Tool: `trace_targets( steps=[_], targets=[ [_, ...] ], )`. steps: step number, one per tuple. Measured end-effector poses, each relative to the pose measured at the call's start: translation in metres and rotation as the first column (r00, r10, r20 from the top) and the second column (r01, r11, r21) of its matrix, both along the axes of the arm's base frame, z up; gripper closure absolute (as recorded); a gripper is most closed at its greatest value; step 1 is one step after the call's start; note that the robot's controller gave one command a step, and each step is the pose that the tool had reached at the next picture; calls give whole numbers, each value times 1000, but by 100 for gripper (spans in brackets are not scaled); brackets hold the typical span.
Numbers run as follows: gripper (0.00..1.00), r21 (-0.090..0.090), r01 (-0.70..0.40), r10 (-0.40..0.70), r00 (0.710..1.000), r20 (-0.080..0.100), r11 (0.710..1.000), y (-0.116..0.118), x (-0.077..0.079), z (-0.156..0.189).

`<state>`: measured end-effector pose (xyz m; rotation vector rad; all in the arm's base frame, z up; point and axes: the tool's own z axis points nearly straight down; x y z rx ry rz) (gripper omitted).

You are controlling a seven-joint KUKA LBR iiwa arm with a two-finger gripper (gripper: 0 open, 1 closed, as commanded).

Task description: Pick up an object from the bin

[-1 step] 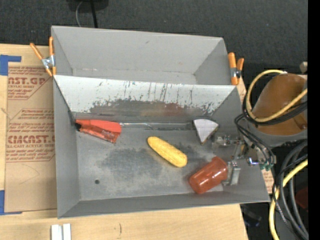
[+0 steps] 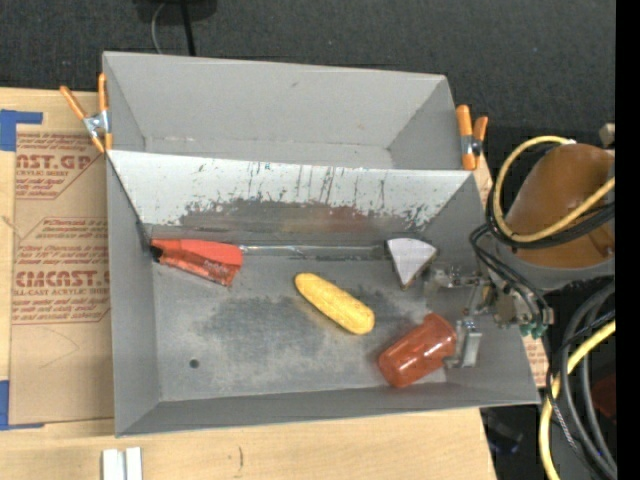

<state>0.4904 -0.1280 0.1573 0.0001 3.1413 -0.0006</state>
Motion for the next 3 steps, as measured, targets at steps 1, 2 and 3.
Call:
trace_targets(
  steps=[1, 2, 3],
  targets=[
    [100, 3, -133, 133, 991, -8, 991, -11, 0, -88],
    [100, 3, -133, 133, 991, -7, 991, -11, 0, -88],
    [100, 2, -122, 122, 992, -6, 993, -7, -5, 20]
  ],
)
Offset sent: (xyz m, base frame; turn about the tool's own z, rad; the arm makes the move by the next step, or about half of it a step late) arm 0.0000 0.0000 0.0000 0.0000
